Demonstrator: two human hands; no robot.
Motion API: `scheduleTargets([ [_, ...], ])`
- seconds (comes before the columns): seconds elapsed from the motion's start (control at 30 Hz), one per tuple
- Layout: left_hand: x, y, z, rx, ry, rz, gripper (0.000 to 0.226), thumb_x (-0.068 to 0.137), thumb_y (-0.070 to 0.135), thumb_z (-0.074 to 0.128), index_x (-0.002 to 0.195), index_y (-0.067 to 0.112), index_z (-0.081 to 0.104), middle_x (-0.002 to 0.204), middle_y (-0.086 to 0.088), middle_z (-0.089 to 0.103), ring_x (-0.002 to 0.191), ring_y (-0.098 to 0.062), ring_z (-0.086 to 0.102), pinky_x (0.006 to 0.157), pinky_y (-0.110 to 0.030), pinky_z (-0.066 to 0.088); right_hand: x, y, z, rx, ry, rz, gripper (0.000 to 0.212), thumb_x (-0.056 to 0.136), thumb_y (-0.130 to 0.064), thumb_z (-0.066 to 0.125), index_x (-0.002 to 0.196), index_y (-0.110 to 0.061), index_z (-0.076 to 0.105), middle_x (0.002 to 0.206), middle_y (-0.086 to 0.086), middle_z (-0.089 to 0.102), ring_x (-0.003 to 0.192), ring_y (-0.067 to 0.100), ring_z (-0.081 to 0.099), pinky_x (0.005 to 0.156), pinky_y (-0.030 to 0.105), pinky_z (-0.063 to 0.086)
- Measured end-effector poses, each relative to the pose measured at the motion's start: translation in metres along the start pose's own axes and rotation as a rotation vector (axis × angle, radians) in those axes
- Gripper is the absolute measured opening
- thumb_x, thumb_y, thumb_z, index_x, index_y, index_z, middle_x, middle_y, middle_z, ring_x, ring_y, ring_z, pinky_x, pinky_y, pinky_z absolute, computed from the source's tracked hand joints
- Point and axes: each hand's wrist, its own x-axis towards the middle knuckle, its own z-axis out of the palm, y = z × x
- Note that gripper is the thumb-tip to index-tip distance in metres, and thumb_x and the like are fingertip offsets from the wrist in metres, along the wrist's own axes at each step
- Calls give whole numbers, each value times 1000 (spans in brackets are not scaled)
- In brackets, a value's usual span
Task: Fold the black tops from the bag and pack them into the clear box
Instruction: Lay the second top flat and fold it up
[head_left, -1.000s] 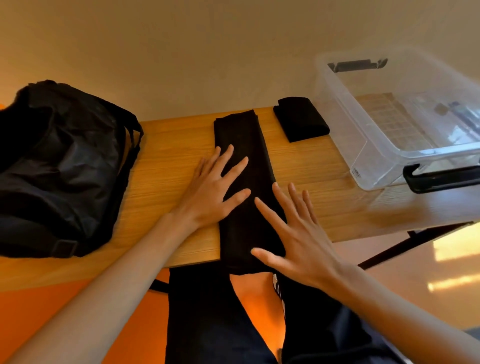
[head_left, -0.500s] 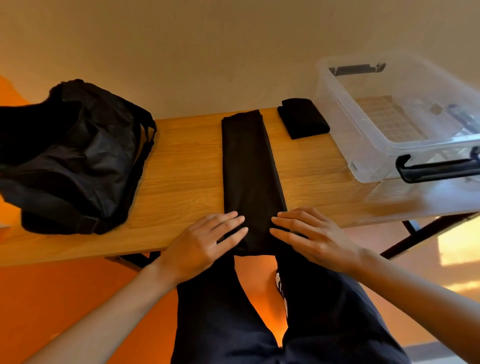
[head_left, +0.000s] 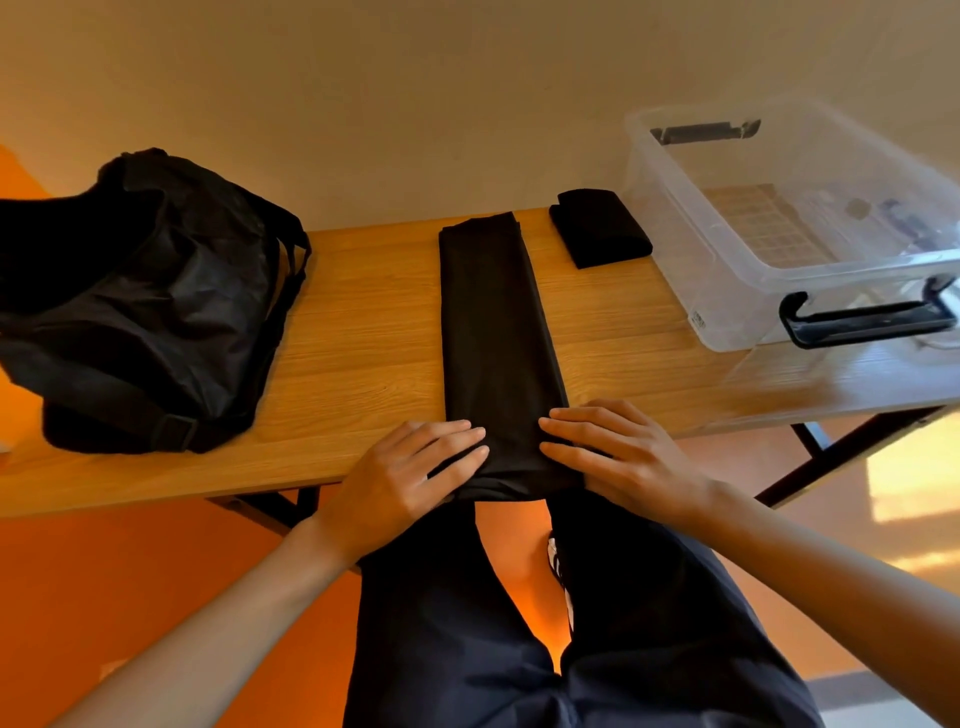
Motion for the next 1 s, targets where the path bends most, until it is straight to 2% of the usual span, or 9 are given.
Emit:
scheduleTargets([
  [0.17, -1, 7, -4, -76, 19, -72, 28, 106, 5, 47, 112, -1, 73, 112, -16, 69, 101, -32, 65, 87, -39, 50, -1, -7, 2, 26, 19, 34, 28, 101, -20, 64, 126, -10, 72, 138, 11, 64, 128, 26, 61, 101, 40, 47],
  [0.27, -2, 12, -6, -138, 53, -130, 16, 97, -5, 56, 101, -2, 72, 100, -14, 67, 89, -31, 62, 79, -39, 52, -4, -10, 3, 27, 17, 48, 26, 98, -21, 69, 121, -9, 75, 136, 11, 65, 126, 26, 61, 98, 40, 48],
  [0.37, -3, 19, -7, -186, 53, -147, 15, 89, -12, 63, 97, -1, 69, 100, -13, 65, 89, -30, 60, 79, -38, 52, -7, -13, 3, 32, 22, 56, 25, 102, -24, 64, 117, -9, 76, 136, 11, 64, 127, 25, 60, 99, 39, 47],
  [0.5, -2, 23, -4, -203, 80, -197, 24, 81, -19, 68, 92, 2, 64, 99, -13, 64, 90, -29, 60, 79, -37, 52, -7, -15, 4, 13, 34, 43, 24, 102, -24, 64, 117, -9, 76, 134, 12, 65, 124, 25, 60, 100, 37, 45],
  [0.67, -10, 24, -2, -149, 78, -136, 28, 85, -15, 66, 100, 7, 57, 92, -12, 62, 81, -29, 57, 72, -38, 50, -10, -16, 4, 23, 48, 49, 23, 101, -22, 65, 118, -10, 74, 131, 12, 67, 120, 25, 62, 98, 37, 45],
  [0.8, -13, 26, -3, -61, 126, -116, 9, 96, 0, 64, 101, 3, 71, 100, -13, 62, 84, -27, 56, 73, -36, 49, -8, -19, 3, 31, 66, 73, 25, 103, -24, 62, 113, -8, 78, 129, 12, 68, 120, 25, 62, 95, 39, 48],
  [0.87, -13, 29, -4, -21, 166, -111, 17, 101, 6, 60, 102, 2, 77, 104, -11, 61, 87, -26, 56, 76, -33, 47, -7, -21, 3, 33, 80, 77, 26, 104, -25, 60, 111, -8, 78, 127, 12, 69, 118, 25, 63, 95, 39, 48],
  [1.0, -19, 38, -5, -3, 197, -122, 12, 97, 2, 67, 100, -1, 79, 87, -11, 67, 80, -20, 53, 70, -25, 40, -8, -20, 3, 34, 78, 82, 26, 104, -25, 60, 112, -8, 78, 127, 12, 69, 118, 25, 64, 94, 40, 48],
])
